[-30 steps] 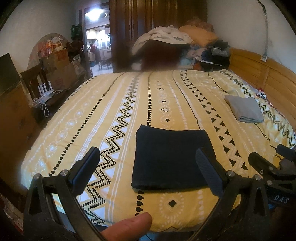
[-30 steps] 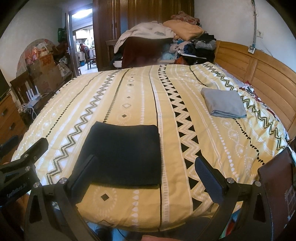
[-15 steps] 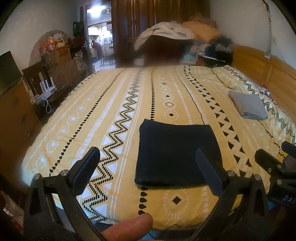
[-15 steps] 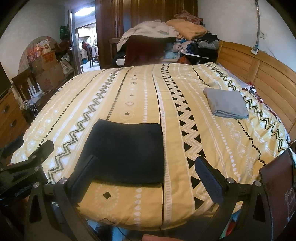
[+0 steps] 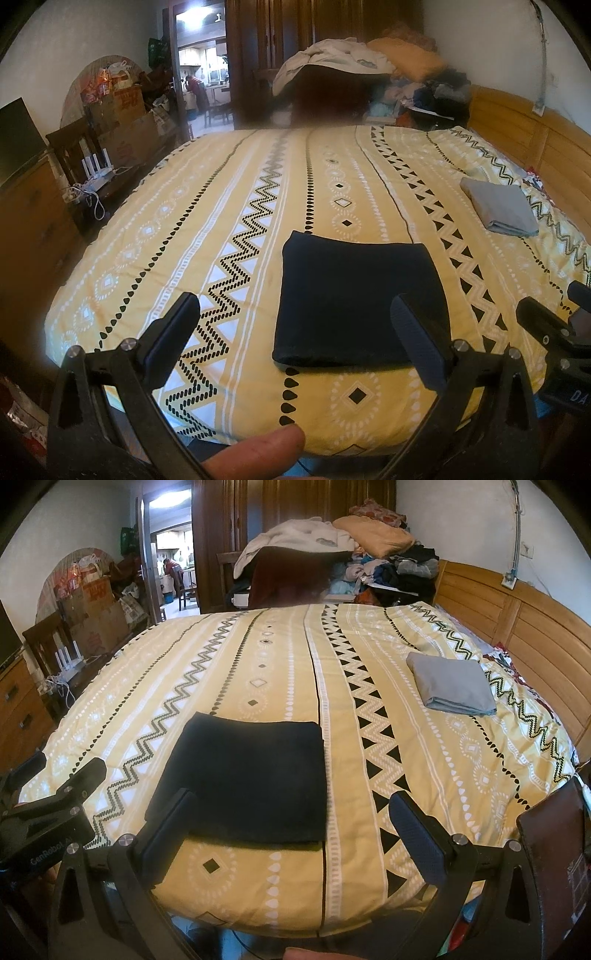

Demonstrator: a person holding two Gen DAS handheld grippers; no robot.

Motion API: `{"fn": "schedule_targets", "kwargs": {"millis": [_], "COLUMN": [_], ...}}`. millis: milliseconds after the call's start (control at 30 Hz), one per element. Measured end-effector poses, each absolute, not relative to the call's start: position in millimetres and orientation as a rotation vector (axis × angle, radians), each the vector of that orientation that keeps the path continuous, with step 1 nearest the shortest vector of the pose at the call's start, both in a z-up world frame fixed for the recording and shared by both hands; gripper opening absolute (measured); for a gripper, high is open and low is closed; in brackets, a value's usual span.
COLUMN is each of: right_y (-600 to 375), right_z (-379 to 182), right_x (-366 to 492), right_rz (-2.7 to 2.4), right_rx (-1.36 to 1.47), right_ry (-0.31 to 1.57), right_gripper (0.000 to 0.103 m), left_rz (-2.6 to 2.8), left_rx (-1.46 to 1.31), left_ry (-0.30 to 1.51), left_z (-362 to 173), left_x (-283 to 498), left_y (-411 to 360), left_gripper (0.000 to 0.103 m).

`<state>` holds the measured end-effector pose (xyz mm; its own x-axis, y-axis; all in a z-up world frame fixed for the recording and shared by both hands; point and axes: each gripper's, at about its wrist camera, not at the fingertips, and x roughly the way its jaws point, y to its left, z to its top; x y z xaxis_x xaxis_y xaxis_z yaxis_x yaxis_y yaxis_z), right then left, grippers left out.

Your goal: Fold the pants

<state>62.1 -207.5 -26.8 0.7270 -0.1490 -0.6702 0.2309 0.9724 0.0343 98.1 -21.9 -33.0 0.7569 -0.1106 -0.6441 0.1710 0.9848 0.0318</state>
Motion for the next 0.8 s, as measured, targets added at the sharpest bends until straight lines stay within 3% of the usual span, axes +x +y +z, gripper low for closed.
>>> {"fn": "schedule_targets", "kwargs": {"millis": [800], "right_y": [-209.7], "right_z": [-31.2], "right_x": [62.7], "right_rz": [-0.196], "right_rx": [0.104], "right_ry": [0.735], "right_gripper": [0.103], "left_rz": [-0.153], "left_rx": [0.099], "left_ry": [0.718], "left_z": [-42.7], "left_x": [101.1], "left_y": [-18.9], "left_gripper": [0.103]}}
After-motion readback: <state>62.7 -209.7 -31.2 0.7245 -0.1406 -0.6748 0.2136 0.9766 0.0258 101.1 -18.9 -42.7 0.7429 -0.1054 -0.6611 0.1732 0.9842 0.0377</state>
